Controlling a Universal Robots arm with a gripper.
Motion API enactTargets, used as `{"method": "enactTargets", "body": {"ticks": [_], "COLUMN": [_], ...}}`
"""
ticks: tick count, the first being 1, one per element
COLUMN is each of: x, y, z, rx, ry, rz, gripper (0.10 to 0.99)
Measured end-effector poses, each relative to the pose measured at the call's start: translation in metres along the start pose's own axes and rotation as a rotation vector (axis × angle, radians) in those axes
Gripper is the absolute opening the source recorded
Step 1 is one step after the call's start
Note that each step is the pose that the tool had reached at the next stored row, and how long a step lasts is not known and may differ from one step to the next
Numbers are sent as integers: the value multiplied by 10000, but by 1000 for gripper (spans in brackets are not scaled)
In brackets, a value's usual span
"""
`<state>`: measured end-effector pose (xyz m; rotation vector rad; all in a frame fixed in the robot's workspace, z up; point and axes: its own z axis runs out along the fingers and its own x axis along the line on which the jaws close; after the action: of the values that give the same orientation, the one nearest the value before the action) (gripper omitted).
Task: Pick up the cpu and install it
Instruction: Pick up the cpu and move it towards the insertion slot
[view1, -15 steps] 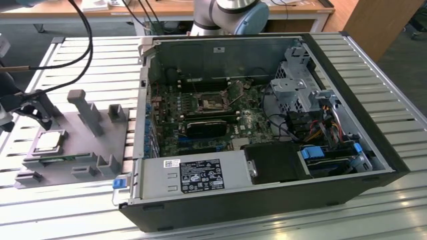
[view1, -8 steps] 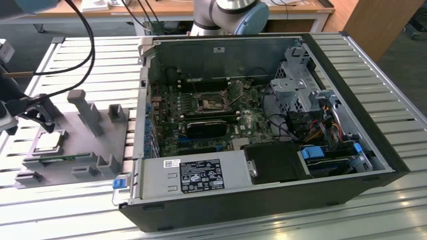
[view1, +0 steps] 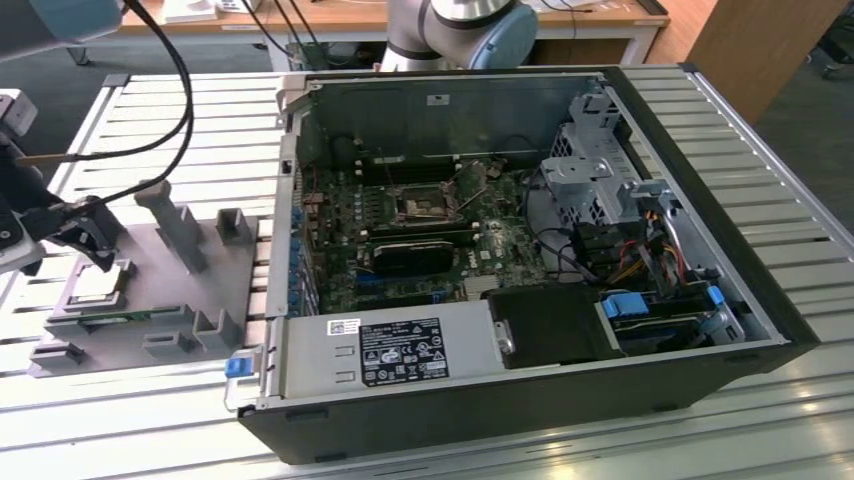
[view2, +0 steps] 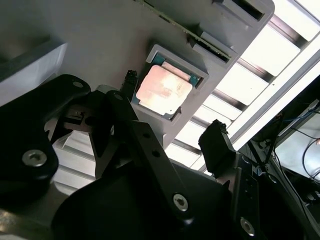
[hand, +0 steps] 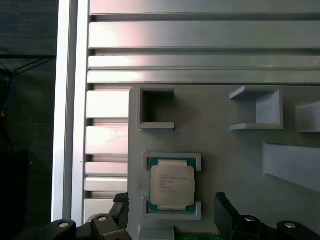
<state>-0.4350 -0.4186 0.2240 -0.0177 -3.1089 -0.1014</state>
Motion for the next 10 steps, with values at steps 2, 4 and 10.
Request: {"method": "enactTargets", "body": {"ticks": [2, 4, 10], "x": [-1, -1, -3], "y": [-1, -1, 2], "z": [24, 43, 95], "rx": [0, 0, -11], "ry": [0, 0, -1], "rz": [0, 0, -1], "gripper": [776, 776, 776]}}
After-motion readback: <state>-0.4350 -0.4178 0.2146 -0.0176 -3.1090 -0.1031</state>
